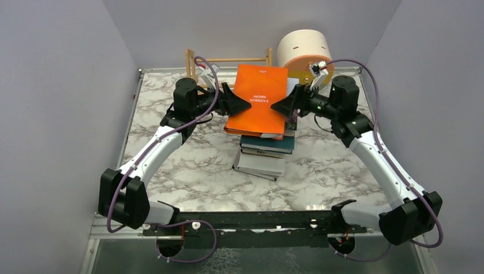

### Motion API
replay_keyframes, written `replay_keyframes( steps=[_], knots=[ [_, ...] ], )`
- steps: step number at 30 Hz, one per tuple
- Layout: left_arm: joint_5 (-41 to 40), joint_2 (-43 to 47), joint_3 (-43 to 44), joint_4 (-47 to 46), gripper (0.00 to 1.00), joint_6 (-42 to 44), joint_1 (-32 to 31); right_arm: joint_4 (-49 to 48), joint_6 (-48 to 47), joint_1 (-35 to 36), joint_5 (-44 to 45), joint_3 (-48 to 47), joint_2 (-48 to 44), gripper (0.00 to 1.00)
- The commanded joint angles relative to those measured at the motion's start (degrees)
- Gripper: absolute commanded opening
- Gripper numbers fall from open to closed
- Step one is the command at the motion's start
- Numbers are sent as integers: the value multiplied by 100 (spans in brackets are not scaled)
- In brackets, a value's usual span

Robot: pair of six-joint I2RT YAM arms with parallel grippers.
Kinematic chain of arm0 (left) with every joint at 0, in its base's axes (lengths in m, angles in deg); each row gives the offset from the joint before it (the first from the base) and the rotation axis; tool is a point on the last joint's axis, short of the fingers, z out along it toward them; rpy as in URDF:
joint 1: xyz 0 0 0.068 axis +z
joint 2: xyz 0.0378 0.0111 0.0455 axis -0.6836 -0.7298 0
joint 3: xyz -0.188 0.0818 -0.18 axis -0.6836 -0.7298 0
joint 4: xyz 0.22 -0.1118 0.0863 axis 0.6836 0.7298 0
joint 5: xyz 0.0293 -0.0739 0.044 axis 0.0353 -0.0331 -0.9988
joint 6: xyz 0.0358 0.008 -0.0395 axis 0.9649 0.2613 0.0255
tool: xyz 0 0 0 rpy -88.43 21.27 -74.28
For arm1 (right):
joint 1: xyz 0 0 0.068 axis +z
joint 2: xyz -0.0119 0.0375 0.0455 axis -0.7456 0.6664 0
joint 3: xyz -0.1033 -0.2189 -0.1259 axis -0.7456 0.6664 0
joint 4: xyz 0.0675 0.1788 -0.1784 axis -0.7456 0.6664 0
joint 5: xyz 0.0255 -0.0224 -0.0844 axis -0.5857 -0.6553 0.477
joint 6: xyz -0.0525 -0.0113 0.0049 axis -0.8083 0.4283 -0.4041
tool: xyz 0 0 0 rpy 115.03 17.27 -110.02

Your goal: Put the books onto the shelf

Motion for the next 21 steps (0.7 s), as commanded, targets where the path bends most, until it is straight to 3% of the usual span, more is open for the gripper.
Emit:
replay_keyframes(
  steps=[1,10,17,21],
  knots=[
    [426,17,75,-545,58,-195,-15,28,-79,31,74,-185,178,88],
    [528,136,218,-721,32,-406,86,49,-162,31,26,-426,438,87],
    [530,267,324,-909,0,-589,127,14,-178,29,1,-569,521,87],
    [490,387,351,-1003,0,-699,161,48,-215,27,55,-677,518,88]
  ],
)
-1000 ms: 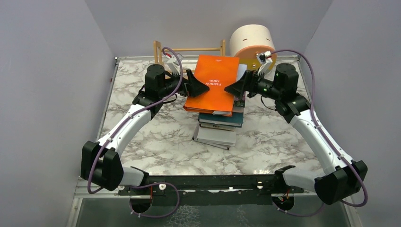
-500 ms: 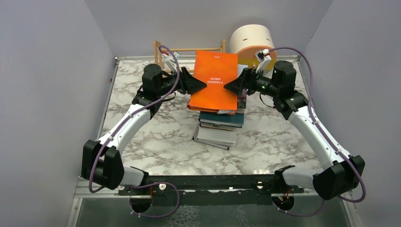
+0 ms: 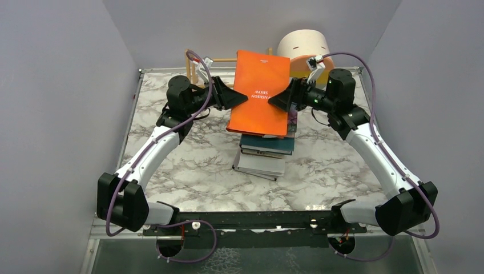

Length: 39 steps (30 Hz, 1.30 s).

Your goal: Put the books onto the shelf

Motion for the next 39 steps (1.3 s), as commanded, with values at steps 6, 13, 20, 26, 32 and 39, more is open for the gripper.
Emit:
replay_keyframes(
  steps=[6,13,20,26,32,39],
  knots=[
    [28,566,314,-438,0,-87,254,196,-212,29,297,-505,11,93],
    [-566,747,356,-424,0,-47,539,364,-458,33,1025,-677,-342,100],
    [-855,647,455,-438,0,29,604,382,-609,31,1487,-662,-688,100],
    [-541,522,412,-615,0,-95,606,295,-513,33,1006,-638,-399,100],
    [-322,404,238,-782,0,-213,604,-83,-237,31,472,-391,-112,97],
    [-101,338,41,-935,0,-345,604,-457,18,34,-101,-290,70,87]
  ],
)
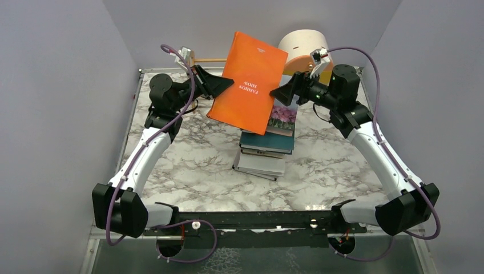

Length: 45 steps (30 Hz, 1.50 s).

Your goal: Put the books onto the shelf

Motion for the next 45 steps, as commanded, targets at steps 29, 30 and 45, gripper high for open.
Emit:
replay_keyframes(
  steps=[29,30,45],
  knots=[
    [1611,-425,-198,-1012,38,-395,-57,-1043,591,282,-1053,-274,658,43],
    [1638,-436,-185,-1013,39,-393,-55,-1040,591,284,-1053,-302,668,43],
    [1739,-390,-108,-1013,0,-489,-40,-980,539,291,-897,-280,538,53]
  ],
)
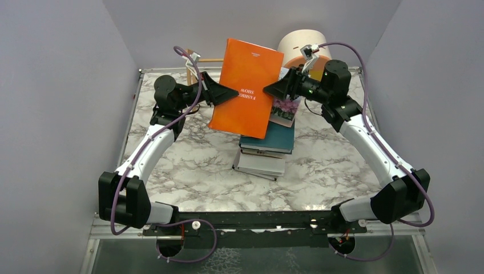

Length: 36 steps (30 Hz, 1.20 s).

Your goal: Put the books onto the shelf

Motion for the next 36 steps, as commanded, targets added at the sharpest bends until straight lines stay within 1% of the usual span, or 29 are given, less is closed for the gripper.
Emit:
replay_keyframes(
  steps=[1,3,6,14,21,23,25,29,36],
  knots=[
    [257,84,171,-215,0,48,-105,-115,-84,144,-19,-109,-87,58],
    [266,159,187,-215,0,12,-54,-130,-89,148,31,-60,-181,69],
    [302,309,250,-216,0,-107,106,-113,-106,141,117,23,-402,77],
    [701,560,682,-124,0,-513,727,227,-333,136,557,117,-1106,85],
    [764,699,902,-57,0,-681,1532,584,-581,140,1337,227,-1563,86],
    [518,696,1019,-36,0,-614,1744,705,-706,137,1588,267,-1640,86],
    [103,667,1143,50,0,-373,1827,801,-809,135,1828,334,-1721,86],
    [-988,429,1457,467,0,309,1826,869,-974,138,2105,529,-1819,86],
    [-2900,-153,1604,676,0,1111,1793,747,-1153,139,2371,964,-1921,86]
  ],
)
